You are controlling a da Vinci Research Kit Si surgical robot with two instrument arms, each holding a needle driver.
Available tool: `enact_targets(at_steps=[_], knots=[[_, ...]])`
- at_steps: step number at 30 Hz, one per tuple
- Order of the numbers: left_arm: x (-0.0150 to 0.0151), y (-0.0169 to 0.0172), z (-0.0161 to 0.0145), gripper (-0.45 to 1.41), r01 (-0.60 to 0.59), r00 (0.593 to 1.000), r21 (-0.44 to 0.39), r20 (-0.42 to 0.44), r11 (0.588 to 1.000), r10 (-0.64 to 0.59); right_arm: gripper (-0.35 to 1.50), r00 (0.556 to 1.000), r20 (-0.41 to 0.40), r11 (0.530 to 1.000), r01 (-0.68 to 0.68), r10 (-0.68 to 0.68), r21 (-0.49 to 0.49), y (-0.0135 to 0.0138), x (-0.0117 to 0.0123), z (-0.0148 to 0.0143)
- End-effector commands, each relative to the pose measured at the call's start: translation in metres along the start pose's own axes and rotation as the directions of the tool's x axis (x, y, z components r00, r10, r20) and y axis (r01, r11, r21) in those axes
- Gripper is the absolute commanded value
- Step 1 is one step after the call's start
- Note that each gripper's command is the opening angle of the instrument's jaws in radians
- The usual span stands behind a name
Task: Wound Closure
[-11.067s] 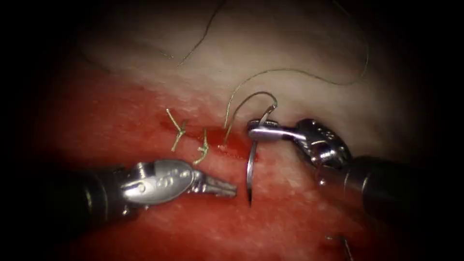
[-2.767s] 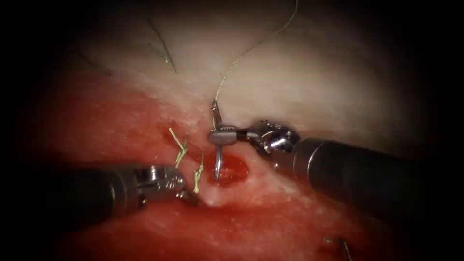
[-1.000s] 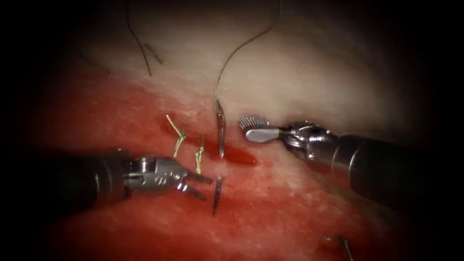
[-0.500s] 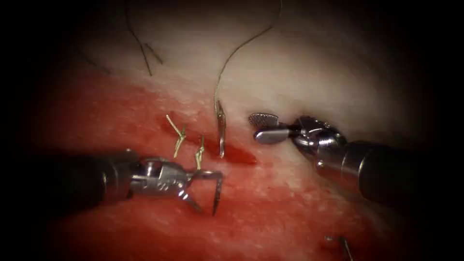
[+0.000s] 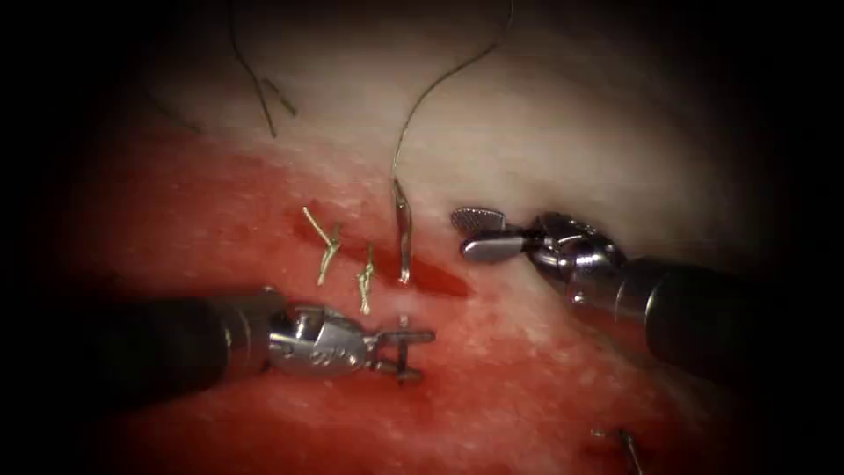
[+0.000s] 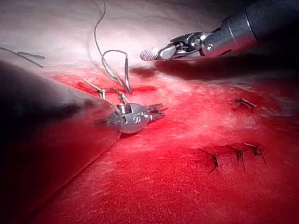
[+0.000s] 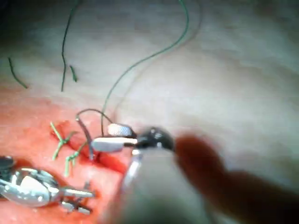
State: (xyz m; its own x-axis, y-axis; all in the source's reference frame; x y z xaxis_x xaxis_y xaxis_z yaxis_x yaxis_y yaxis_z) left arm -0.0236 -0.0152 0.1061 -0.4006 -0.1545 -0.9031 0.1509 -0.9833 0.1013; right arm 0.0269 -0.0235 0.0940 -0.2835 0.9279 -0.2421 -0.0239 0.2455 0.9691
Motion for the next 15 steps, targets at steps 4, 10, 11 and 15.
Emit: enact_targets(at_steps=[4, 10, 11, 15], knots=[[-0.0002, -0.0003, -0.0009, -0.45, 0.115, 0.993, 0.015, -0.014, 0.993, -0.115, 1.23, 1.000, -0.001, 1.000, 0.001, -0.001, 0.002, 0.0006, -0.0002, 0.0007], [0.0026, -0.0019, -0.0024, -0.45, 0.517, 0.831, -0.124, -0.165, 0.847, -0.532, 1.23, 1.000, -0.001, 1.000, 0.001, -0.001, 0.001, 0.0006, -0.0002, 0.0007], [0.0037, -0.0022, -0.0028, -0.45, 0.653, 0.716, -0.189, -0.163, 0.734, -0.679, 1.23, 1.000, -0.001, 1.000, 0.001, -0.001, 0.000, 0.0006, -0.0002, 0.0007], [0.0056, -0.0033, -0.0035, -0.45, 0.785, 0.532, -0.279, -0.152, 0.553, -0.833, 1.23, 1.000, -0.002, 1.000, 0.001, -0.001, 0.000, 0.0006, -0.0002, 0.0008]])
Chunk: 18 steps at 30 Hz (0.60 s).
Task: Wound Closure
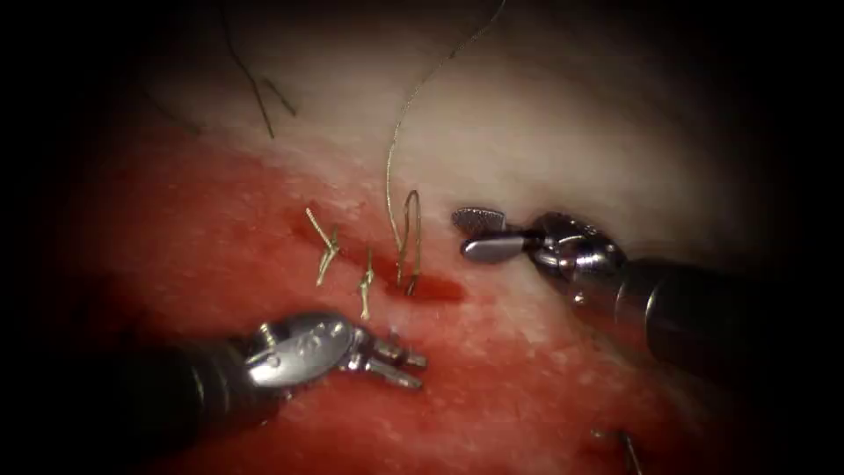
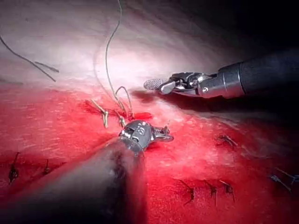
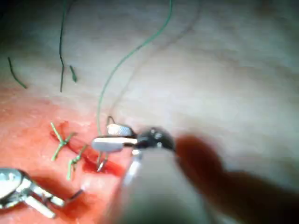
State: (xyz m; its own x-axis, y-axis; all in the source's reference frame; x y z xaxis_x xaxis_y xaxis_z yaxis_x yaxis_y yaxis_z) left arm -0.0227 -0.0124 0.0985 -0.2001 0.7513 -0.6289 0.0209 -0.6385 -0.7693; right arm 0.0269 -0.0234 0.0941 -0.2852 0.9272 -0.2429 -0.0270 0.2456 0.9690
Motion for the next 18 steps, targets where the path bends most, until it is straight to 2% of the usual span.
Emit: enact_targets(at_steps=[1, 3, 4, 5, 6, 7, 9, 11, 13, 14, 15, 16, 17, 18], knots=[[0.0007, -0.0002, 0.0003, -0.45, 0.129, 0.991, -0.025, -0.025, 0.991, -0.130, 1.23, 1.000, 0.000, 1.000, 0.000, 0.000, 0.003, 0.0006, -0.0003, 0.0008], [0.0015, -0.0001, 0.0001, -0.45, 0.240, 0.970, -0.045, -0.036, 0.970, -0.242, 1.23, 1.000, 0.000, 1.000, 0.000, 0.000, 0.003, 0.0005, -0.0003, 0.0008], [0.0024, -0.0003, -0.0003, -0.45, 0.376, 0.924, -0.070, -0.044, 0.924, -0.379, 1.23, 1.000, 0.000, 1.000, 0.000, 0.000, 0.003, 0.0005, -0.0003, 0.0008], [0.0024, -0.0003, -0.0003, -0.45, 0.376, 0.924, -0.070, -0.044, 0.924, -0.379, 1.23, 1.000, 0.000, 1.000, 0.000, 0.000, 0.003, 0.0005, -0.0003, 0.0008], [0.0030, -0.0005, -0.0006, -0.45, 0.494, 0.866, -0.086, -0.040, 0.865, -0.498, 1.23, 1.000, 0.000, 1.000, 0.001, -0.001, 0.003, 0.0005, -0.0003, 0.0008], [0.0030, -0.0005, -0.0006, -0.45, 0.494, 0.866, -0.086, -0.040, 0.865, -0.498, 1.23, 1.000, 0.000, 1.000, 0.001, -0.001, 0.003, 0.0005, -0.0003, 0.0008], [0.0035, -0.0007, -0.0010, -0.45, 0.612, 0.787, -0.101, -0.024, 0.784, -0.617, 1.23, 1.000, 0.000, 1.000, 0.001, -0.001, 0.003, 0.0006, -0.0004, 0.0008], [0.0035, -0.0005, -0.0012, -0.45, 0.642, 0.762, -0.116, -0.009, 0.758, -0.647, 1.23, 1.000, 0.000, 1.000, 0.001, -0.001, 0.003, 0.0006, -0.0004, 0.0008], [0.0036, 0.0001, -0.0016, -0.45, 0.645, 0.759, -0.147, 0.010, 0.749, -0.651, 1.23, 1.000, 0.000, 1.000, 0.001, -0.001, 0.004, 0.0005, -0.0004, 0.0008], [0.0036, 0.0008, -0.0019, -0.45, 0.423, 0.902, -0.185, -0.007, 0.887, -0.432, 1.23, 1.000, 0.000, 1.000, 0.001, -0.001, 0.003, 0.0005, -0.0004, 0.0008], [0.0036, 0.0008, -0.0019, -0.45, 0.423, 0.902, -0.185, -0.007, 0.887, -0.432, 1.23, 1.000, 0.000, 1.000, 0.001, -0.001, 0.003, 0.0005, -0.0004, 0.0008], [0.0039, 0.0016, -0.0021, -0.45, 0.121, 0.989, -0.201, -0.059, 0.972, -0.135, 1.23, 1.000, 0.000, 1.000, 0.001, -0.001, 0.003, 0.0005, -0.0005, 0.0009], [0.0042, 0.0022, -0.0023, -0.45, -0.007, 0.997, -0.194, -0.081, 0.981, -0.009, 1.25, 1.000, -0.001, 1.000, 0.001, -0.001, 0.003, 0.0005, -0.0005, 0.0010], [0.0044, 0.0025, -0.0024, -0.45, -0.033, 0.997, -0.179, -0.078, 0.983, 0.019, 1.25, 1.000, -0.001, 1.000, 0.001, -0.001, 0.003, 0.0005, -0.0005, 0.0010]])
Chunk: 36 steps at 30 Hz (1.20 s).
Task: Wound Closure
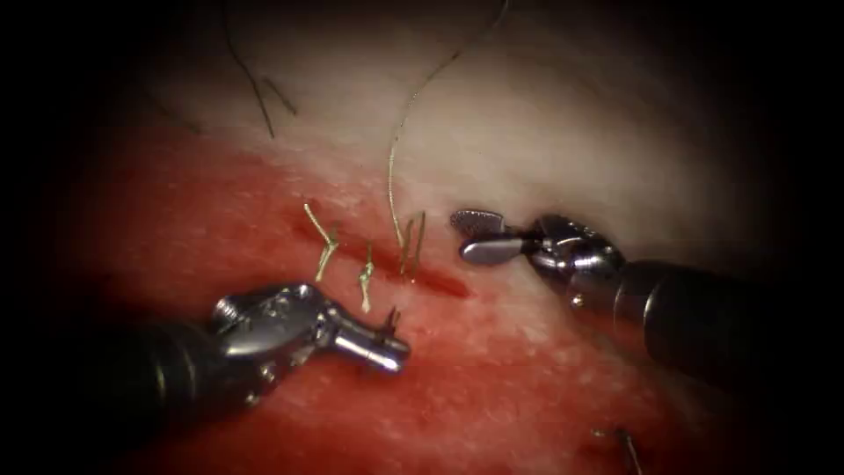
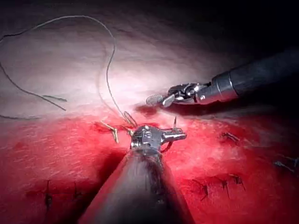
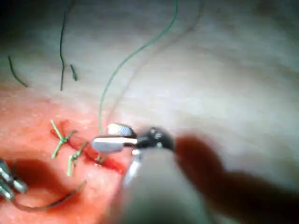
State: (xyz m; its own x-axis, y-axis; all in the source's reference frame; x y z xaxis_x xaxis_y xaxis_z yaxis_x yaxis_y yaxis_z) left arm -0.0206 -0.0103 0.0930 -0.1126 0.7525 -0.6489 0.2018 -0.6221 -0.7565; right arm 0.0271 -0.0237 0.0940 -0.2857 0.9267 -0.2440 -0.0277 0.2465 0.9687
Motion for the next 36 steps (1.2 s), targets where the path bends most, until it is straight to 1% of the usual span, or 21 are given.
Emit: enact_targets(at_steps=[1, 2, 3, 4, 5, 7, 11, 12, 13, 14, 15, 16, 17, 18, 19, 20, 22, 24, 27, 32, 36], knots=[[0.0006, 0.0003, 0.0004, -0.45, -0.113, 0.993, 0.033, 0.023, 0.993, 0.112, 1.25, 1.000, -0.001, 1.000, 0.000, 0.000, 0.002, 0.0005, -0.0003, 0.0009], [0.0010, 0.0006, 0.0003, -0.45, -0.157, 0.987, 0.038, 0.025, 0.987, 0.156, 1.23, 1.000, -0.001, 1.000, -0.001, 0.001, 0.002, 0.0004, -0.0003, 0.0010], [0.0010, 0.0006, 0.0003, -0.45, -0.157, 0.987, 0.038, 0.025, 0.987, 0.156, 1.23, 1.000, -0.001, 1.000, -0.001, 0.001, 0.002, 0.0004, -0.0003, 0.0010], [0.0017, 0.0011, -0.0001, -0.45, -0.238, 0.971, 0.056, 0.034, 0.970, 0.236, 1.23, 1.000, -0.001, 1.000, -0.001, 0.001, 0.002, 0.0002, -0.0004, 0.0010], [0.0017, 0.0011, -0.0001, -0.45, -0.238, 0.971, 0.056, 0.034, 0.970, 0.236, 1.23, 1.000, -0.001, 1.000, -0.001, 0.001, 0.002, 0.0002, -0.0004, 0.0010], [0.0030, 0.0021, -0.0007, -0.45, -0.373, 0.927, 0.087, 0.074, 0.924, 0.368, 1.23, 1.000, -0.002, 1.000, -0.001, 0.001, 0.001, -0.0002, -0.0008, 0.0010], [0.0056, 0.0032, -0.0017, -0.45, -0.489, 0.872, 0.109, 0.097, 0.866, 0.480, 1.18, 1.000, -0.001, 1.000, -0.001, 0.001, -0.006, -0.0019, -0.0021, 0.0006], [0.0067, 0.0036, -0.0021, -0.45, -0.535, 0.844, 0.123, 0.114, 0.836, 0.524, 1.03, 0.992, 0.008, 0.989, 0.128, -0.128, -0.080, -0.0030, -0.0029, 0.0003], [0.0071, 0.0037, -0.0023, -0.45, -0.550, 0.834, 0.129, 0.121, 0.825, 0.538, 0.86, 0.970, 0.028, 0.959, 0.244, -0.243, -0.141, -0.0039, -0.0034, 0.0002], [0.0076, 0.0039, -0.0025, -0.45, -0.565, 0.824, 0.131, 0.126, 0.814, 0.552, 0.71, 0.954, 0.043, 0.938, 0.299, -0.297, -0.174, -0.0045, -0.0037, 0.0002], [0.0080, 0.0040, -0.0026, -0.45, -0.576, 0.817, 0.132, 0.130, 0.807, 0.562, 0.63, 0.942, 0.054, 0.925, 0.335, -0.330, -0.180, -0.0051, -0.0040, 0.0002], [0.0085, 0.0041, -0.0029, -0.45, -0.590, 0.807, 0.134, 0.134, 0.796, 0.575, 0.63, 0.938, 0.057, 0.922, 0.345, -0.341, -0.175, -0.0057, -0.0042, 0.0005], [0.0091, 0.0043, -0.0033, -0.45, -0.607, 0.794, 0.144, 0.128, 0.781, 0.594, 0.89, 0.919, 0.069, 0.904, 0.394, -0.387, -0.169, -0.0065, -0.0043, 0.0008], [0.0095, 0.0046, -0.0036, -0.45, -0.617, 0.787, 0.147, 0.127, 0.773, 0.604, 1.05, 0.894, 0.095, 0.879, 0.447, -0.437, -0.165, -0.0068, -0.0045, 0.0010], [0.0101, 0.0051, -0.0040, -0.45, -0.626, 0.780, 0.153, 0.124, 0.765, 0.613, 1.06, 0.864, 0.136, 0.850, 0.502, -0.485, -0.159, -0.0072, -0.0048, 0.0015], [0.0103, 0.0055, -0.0041, -0.45, -0.628, 0.778, 0.153, 0.125, 0.763, 0.615, 1.06, 0.845, 0.170, 0.833, 0.530, -0.506, -0.159, -0.0072, -0.0051, 0.0018], [0.0109, 0.0062, -0.0044, -0.45, -0.633, 0.774, 0.154, 0.125, 0.759, 0.621, 1.10, 0.830, 0.212, 0.819, 0.550, -0.516, -0.161, -0.0070, -0.0054, 0.0024], [0.0116, 0.0075, -0.0047, -0.45, -0.637, 0.771, 0.157, 0.126, 0.755, 0.624, 1.01, 0.824, 0.220, 0.812, 0.559, -0.522, -0.167, -0.0064, -0.0057, 0.0034], [0.0117, 0.0089, -0.0046, -0.45, -0.635, 0.772, 0.149, 0.121, 0.758, 0.624, 1.00, 0.821, 0.230, 0.795, 0.567, -0.523, -0.215, -0.0054, -0.0057, 0.0043], [0.0118, 0.0095, -0.0045, -0.45, -0.639, 0.769, 0.138, 0.111, 0.757, 0.629, 1.01, 0.811, 0.262, 0.776, 0.581, -0.523, -0.248, -0.0040, -0.0066, 0.0046], [0.0118, 0.0095, -0.0044, -0.45, -0.639, 0.769, 0.139, 0.112, 0.757, 0.629, 0.93, 0.803, 0.279, 0.768, 0.590, -0.526, -0.250, -0.0032, -0.0074, 0.0050]])
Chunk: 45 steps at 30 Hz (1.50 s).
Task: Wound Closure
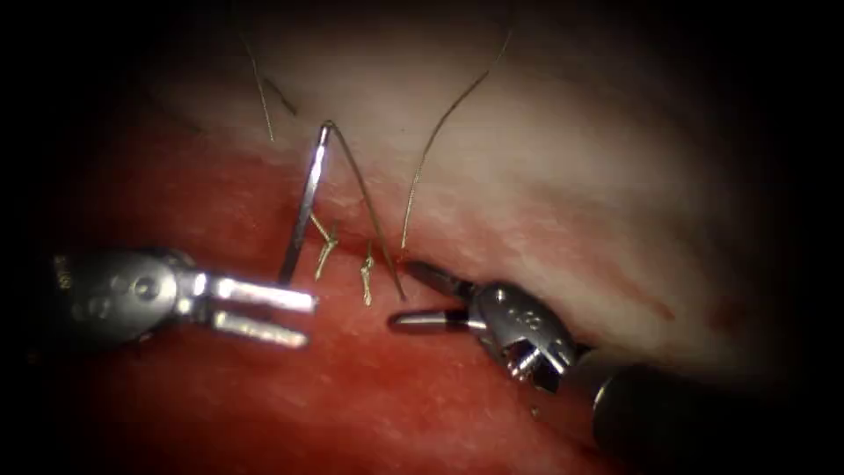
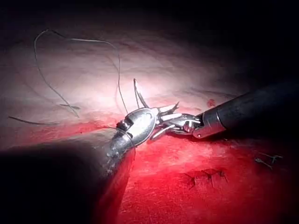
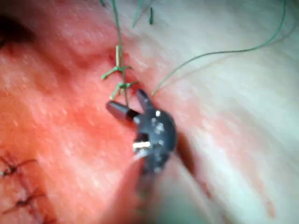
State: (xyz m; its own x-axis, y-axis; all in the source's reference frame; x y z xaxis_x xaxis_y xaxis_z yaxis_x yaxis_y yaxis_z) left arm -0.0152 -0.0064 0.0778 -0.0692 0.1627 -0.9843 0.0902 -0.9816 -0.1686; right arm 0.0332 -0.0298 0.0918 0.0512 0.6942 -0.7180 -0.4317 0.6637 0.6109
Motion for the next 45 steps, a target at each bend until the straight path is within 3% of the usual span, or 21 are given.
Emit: enact_targets(at_steps=[1, 2, 3, 5, 6, 7, 8, 18, 24, 30, 32, 37, 40, 43, 45], knots=[[-0.0007, -0.0002, 0.0006, -0.45, 0.001, 1.000, 0.000, -0.001, 1.000, -0.001, 0.93, 1.000, 0.000, 1.000, 0.001, -0.001, 0.003, 0.0000, -0.0006, 0.0010], [-0.0006, -0.0002, 0.0006, -0.45, 0.001, 1.000, 0.001, -0.001, 1.000, -0.001, 0.81, 1.000, 0.011, 1.000, 0.004, -0.004, 0.005, 0.0000, -0.0008, 0.0012], [-0.0006, -0.0001, 0.0006, -0.45, 0.001, 1.000, 0.001, -0.001, 1.000, -0.001, 0.58, 1.000, 0.022, 1.000, 0.008, -0.008, 0.013, 0.0000, -0.0011, 0.0014], [-0.0005, -0.0001, 0.0006, -0.45, 0.001, 1.000, -0.001, -0.002, 1.000, -0.001, 0.37, 0.999, 0.029, 1.000, 0.011, -0.012, 0.029, 0.0001, -0.0015, 0.0016], [-0.0004, 0.0000, 0.0007, -0.45, 0.001, 1.000, -0.003, -0.004, 1.000, -0.001, 0.12, 0.999, 0.037, 0.999, 0.013, -0.015, 0.039, 0.0000, -0.0016, 0.0017], [-0.0004, 0.0000, 0.0007, -0.45, 0.001, 1.000, -0.003, -0.004, 1.000, -0.001, 0.12, 0.999, 0.037, 0.999, 0.013, -0.015, 0.039, 0.0000, -0.0016, 0.0017], [-0.0004, 0.0001, 0.0007, -0.45, 0.001, 1.000, -0.003, -0.004, 1.000, -0.001, -0.35, 0.999, 0.049, 0.998, 0.020, -0.023, 0.053, 0.0000, -0.0018, 0.0016], [-0.0005, 0.0013, -0.0015, -0.45, -0.005, 1.000, -0.032, -0.020, 0.999, 0.005, -0.35, 0.997, 0.056, 0.995, 0.041, -0.047, 0.095, -0.0018, -0.0014, -0.0020], [-0.0015, 0.0023, -0.0031, -0.45, -0.021, 1.000, -0.046, -0.022, 0.999, 0.020, -0.35, 0.997, 0.056, 0.988, 0.038, -0.047, 0.149, -0.0067, -0.0011, -0.0047], [-0.0031, 0.0025, -0.0032, -0.45, -0.001, 1.000, -0.033, 0.018, 0.999, 0.002, -0.35, 0.998, 0.037, 0.976, 0.037, -0.046, 0.216, -0.0141, -0.0001, -0.0051], [-0.0038, 0.0025, -0.0038, -0.45, 0.073, 0.996, -0.016, 0.047, 0.997, -0.072, -0.35, 0.999, 0.032, 0.970, 0.033, -0.041, 0.239, -0.0169, 0.0010, -0.0049], [-0.0046, 0.0018, -0.0051, -0.45, 0.105, 0.992, 0.013, 0.072, 0.994, -0.105, -0.35, 0.999, -0.008, 0.971, 0.039, -0.039, 0.235, -0.0172, 0.0024, -0.0046], [-0.0046, 0.0017, -0.0054, -0.45, 0.110, 0.990, 0.027, 0.085, 0.994, -0.111, 0.64, 0.999, -0.028, 0.974, 0.044, -0.039, 0.224, -0.0158, 0.0022, -0.0043], [-0.0040, 0.0016, -0.0060, -0.45, 0.116, 0.989, 0.028, 0.086, 0.993, -0.118, 1.18, 0.999, -0.032, 0.975, 0.045, -0.039, 0.217, -0.0138, 0.0017, -0.0043], [-0.0037, 0.0014, -0.0066, -0.45, 0.127, 0.988, 0.029, 0.083, 0.992, -0.129, 1.20, 0.998, -0.033, 0.975, 0.056, -0.050, 0.215, -0.0129, 0.0016, -0.0046]])
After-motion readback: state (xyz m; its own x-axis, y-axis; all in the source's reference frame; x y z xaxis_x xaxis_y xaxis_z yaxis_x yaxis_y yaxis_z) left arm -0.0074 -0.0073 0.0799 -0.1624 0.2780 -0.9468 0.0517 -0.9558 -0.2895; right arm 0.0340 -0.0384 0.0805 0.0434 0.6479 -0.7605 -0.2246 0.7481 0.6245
